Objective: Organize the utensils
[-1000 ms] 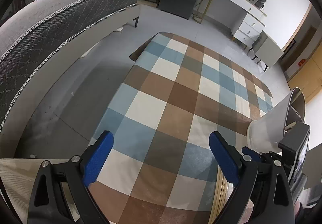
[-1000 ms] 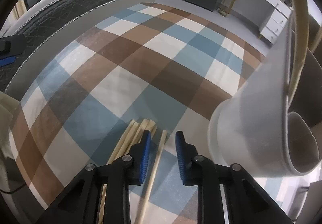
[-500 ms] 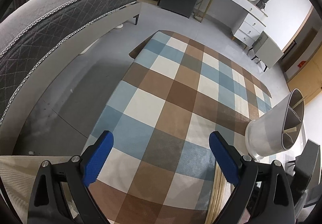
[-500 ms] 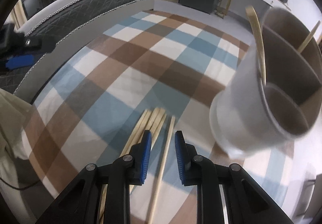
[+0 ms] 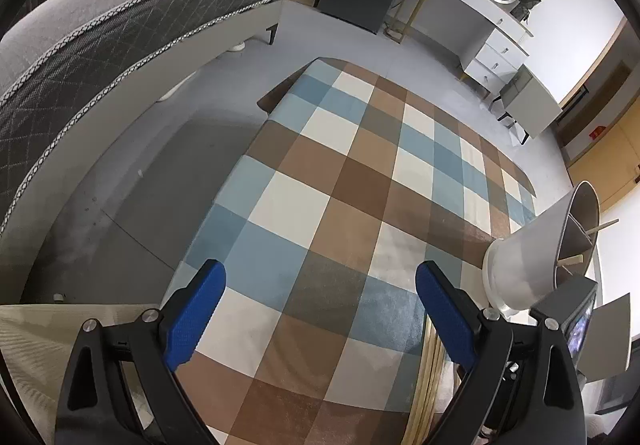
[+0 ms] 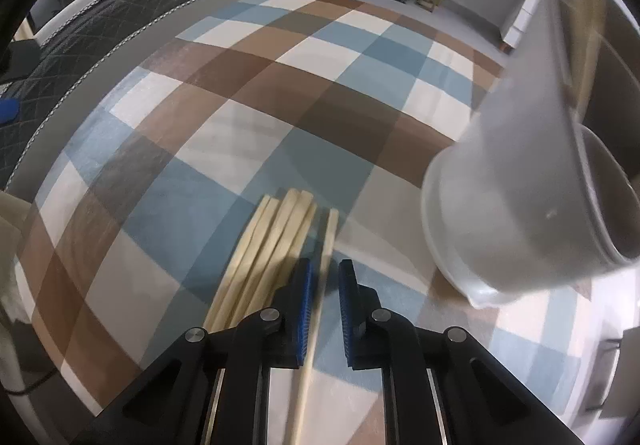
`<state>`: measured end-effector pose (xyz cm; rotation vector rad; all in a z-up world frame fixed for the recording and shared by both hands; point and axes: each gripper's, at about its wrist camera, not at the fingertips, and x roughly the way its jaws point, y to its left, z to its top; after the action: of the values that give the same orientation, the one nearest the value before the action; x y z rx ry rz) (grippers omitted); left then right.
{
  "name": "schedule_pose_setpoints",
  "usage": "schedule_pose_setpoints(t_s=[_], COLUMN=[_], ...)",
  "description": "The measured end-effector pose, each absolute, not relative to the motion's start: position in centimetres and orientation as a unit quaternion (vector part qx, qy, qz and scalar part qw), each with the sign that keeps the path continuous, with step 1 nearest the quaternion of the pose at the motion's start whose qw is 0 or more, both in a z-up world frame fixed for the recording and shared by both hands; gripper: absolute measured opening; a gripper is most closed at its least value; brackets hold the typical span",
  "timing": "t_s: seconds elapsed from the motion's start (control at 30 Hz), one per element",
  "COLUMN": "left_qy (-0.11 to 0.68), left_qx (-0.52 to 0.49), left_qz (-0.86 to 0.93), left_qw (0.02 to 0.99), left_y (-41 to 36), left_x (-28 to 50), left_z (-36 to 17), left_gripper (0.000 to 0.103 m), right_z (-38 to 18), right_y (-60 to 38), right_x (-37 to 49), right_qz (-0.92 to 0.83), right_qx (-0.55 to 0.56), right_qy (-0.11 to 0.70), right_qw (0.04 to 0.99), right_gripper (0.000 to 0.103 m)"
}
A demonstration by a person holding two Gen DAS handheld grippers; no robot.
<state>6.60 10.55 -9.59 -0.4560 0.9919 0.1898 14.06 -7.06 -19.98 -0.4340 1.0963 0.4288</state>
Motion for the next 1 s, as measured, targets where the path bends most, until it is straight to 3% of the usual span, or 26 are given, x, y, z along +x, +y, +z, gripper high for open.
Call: schedule_pose_setpoints(t_s=[0.5, 1.0], left_qy=[0.487, 0.566], left_qx=[-0.194, -0.107], left_qz=[0.079, 0.009], left_qw=[0.848, 0.818], left_y=[9.4, 2.3], left_x=[7.3, 7.6], left_z=[-10.4, -14.7], left_gripper=[0.093, 0.093], right_z=[-19.2, -10.0], right_y=[-6.7, -16.3], right_x=[14.0, 9.7], right_qz=[0.205, 0.193], right_qx=[-0.189, 0.052], right_qy=[0.471, 0.388], right_qw=[0.837, 0.900], right_gripper=[0.004, 0.004])
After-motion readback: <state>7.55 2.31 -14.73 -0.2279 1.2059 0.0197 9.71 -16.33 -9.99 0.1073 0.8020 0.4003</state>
